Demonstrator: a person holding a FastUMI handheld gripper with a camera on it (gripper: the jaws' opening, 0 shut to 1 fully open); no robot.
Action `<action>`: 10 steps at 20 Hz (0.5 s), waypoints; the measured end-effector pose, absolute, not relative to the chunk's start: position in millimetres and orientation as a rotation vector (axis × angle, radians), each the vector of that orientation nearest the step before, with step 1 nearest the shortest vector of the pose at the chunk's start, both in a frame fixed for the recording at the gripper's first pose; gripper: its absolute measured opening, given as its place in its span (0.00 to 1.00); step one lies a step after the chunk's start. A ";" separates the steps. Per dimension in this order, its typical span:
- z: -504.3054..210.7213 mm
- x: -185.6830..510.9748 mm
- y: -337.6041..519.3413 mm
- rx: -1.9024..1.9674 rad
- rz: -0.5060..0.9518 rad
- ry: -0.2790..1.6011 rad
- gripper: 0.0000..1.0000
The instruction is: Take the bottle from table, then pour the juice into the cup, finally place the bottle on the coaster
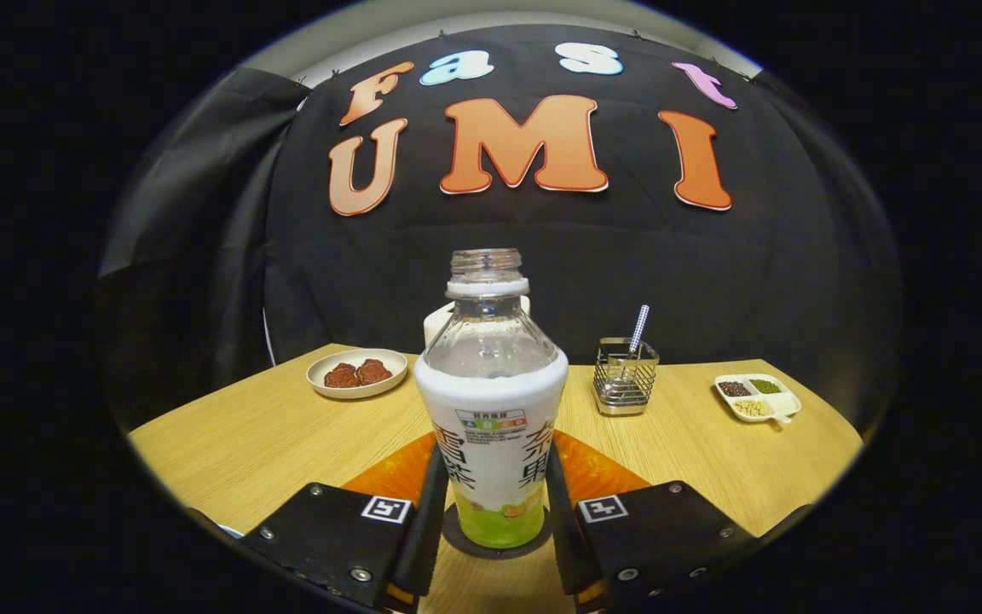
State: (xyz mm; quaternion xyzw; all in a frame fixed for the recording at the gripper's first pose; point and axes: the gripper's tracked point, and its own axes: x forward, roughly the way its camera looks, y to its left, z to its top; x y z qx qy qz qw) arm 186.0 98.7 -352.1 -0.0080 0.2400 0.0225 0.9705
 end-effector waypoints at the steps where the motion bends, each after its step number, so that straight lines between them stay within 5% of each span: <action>1: -356.4 185.8 98.4 -0.019 0.042 0.494 0.57; 10: -372.8 188.6 96.4 -0.027 0.038 0.514 0.57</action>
